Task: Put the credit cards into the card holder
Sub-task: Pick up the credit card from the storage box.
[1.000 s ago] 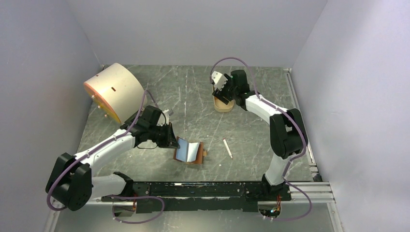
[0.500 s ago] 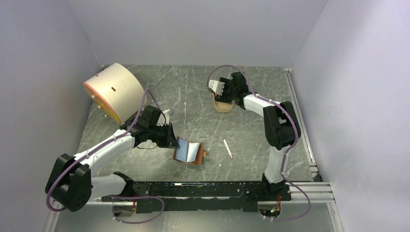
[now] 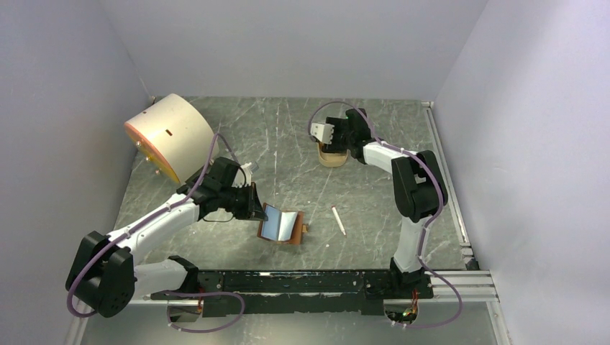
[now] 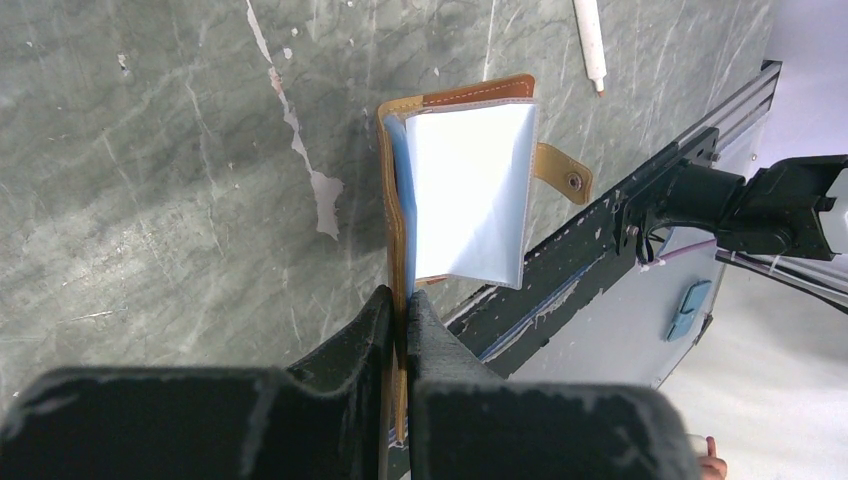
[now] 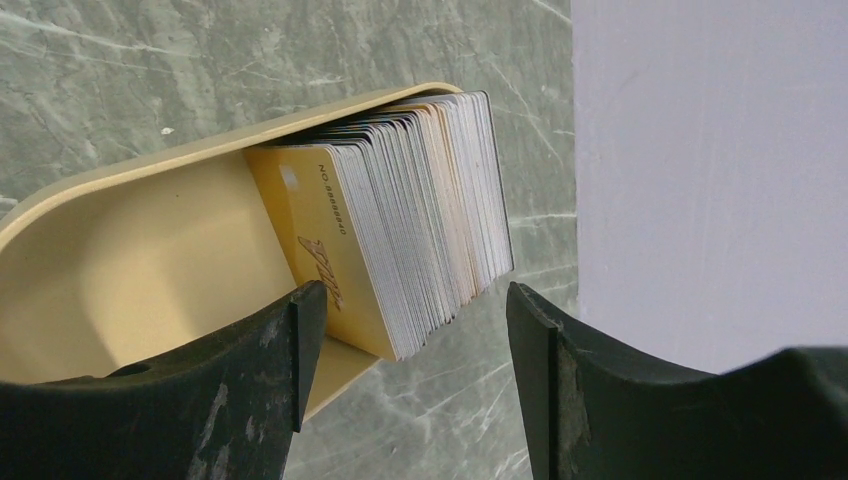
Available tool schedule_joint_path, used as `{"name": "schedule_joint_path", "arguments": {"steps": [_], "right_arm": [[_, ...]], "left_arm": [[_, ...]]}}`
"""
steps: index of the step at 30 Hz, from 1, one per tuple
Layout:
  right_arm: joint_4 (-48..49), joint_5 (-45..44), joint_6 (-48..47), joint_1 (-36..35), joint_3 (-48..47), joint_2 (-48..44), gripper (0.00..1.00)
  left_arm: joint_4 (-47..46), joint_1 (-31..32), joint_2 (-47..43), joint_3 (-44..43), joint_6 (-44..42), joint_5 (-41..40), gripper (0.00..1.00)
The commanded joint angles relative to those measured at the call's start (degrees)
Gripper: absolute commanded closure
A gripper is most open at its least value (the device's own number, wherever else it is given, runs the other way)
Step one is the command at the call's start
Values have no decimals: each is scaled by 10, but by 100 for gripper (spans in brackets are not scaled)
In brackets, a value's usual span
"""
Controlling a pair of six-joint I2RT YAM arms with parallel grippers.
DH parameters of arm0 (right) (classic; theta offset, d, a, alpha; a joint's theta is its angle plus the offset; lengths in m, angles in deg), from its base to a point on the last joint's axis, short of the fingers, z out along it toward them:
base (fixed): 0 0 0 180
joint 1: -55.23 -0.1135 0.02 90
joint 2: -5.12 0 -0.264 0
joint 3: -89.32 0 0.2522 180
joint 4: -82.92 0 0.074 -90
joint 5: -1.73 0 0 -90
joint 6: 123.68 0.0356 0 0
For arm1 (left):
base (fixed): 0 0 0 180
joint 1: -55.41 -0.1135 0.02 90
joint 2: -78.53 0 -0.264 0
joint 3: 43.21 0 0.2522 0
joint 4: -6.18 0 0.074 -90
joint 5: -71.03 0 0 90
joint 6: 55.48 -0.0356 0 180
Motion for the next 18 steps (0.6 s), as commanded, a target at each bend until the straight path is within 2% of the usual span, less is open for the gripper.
{"name": "schedule_joint_path", "arguments": {"steps": [1,8,18], "right_arm": [[5,15,-21,6,3,26,31],[1,13,-35,7,-3,38,31],[44,-3,-32,7,-2,42,34]], "left_arm": [[-10,2,-6,3,-6,16,91],[-12,2,0,2,-7,16,91],[-11,1,-1,2,-10,20,91]]}}
